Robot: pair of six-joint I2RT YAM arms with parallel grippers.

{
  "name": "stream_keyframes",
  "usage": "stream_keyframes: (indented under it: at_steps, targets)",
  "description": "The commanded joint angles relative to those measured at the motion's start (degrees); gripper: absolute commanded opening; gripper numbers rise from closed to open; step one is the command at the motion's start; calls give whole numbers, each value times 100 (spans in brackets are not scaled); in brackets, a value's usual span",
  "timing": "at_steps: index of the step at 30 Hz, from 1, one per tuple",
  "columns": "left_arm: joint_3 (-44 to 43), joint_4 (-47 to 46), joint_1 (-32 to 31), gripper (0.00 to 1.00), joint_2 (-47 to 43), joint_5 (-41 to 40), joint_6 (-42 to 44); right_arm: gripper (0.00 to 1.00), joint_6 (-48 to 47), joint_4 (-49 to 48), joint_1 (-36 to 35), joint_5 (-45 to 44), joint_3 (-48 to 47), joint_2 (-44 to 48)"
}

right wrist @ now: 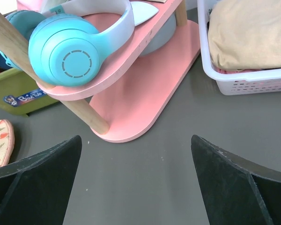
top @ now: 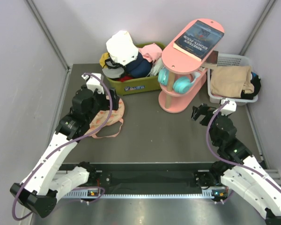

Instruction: Unzip the laundry bag and remove the bra

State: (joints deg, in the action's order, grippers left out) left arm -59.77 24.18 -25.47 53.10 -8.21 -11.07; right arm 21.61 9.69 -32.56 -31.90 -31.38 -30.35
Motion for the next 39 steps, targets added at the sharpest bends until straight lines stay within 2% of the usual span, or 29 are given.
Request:
stream_keyframes:
  at_steps: [1,7,10,15,19,24,27,30,35,39]
  targets:
    - [26,-133,7,99,-107,-269,158,100,-77,-205,65,-71,-88,-41]
    - [386,-414,7,99,-230,38,430,100,-139,-363,65,-18,-88,-111]
    - [545,-423,7,99,-283,-128,492,100,-139,-450,65,69,-71,-112]
    - [888,-511,25,99,-318,-401,518,100,-279,-705,56,965,-26,-173]
    - [853,-196,25,99,-55,-594,448,98,-359,-837,-49,1949,-123,-777]
    - [826,-142,104,99,51,-647,334,98,124,-1697,-751,2346,87,-1411]
    - [870,-160,130,99,34,-734,307,98,283,-2435,-1383,2215,27,-2026]
    - [897,-186,148,99,7,-918,290,98,239,-2735,-2043,1942,-349,-2904]
    - [976,-212,148,99,-72,-1507,307,98,-15,-2665,-2982,1556,-1570,-4715]
    - [1011,-195,148,99,-186,-1851,342,97,141,-2482,-3380,1371,-2486,-5901]
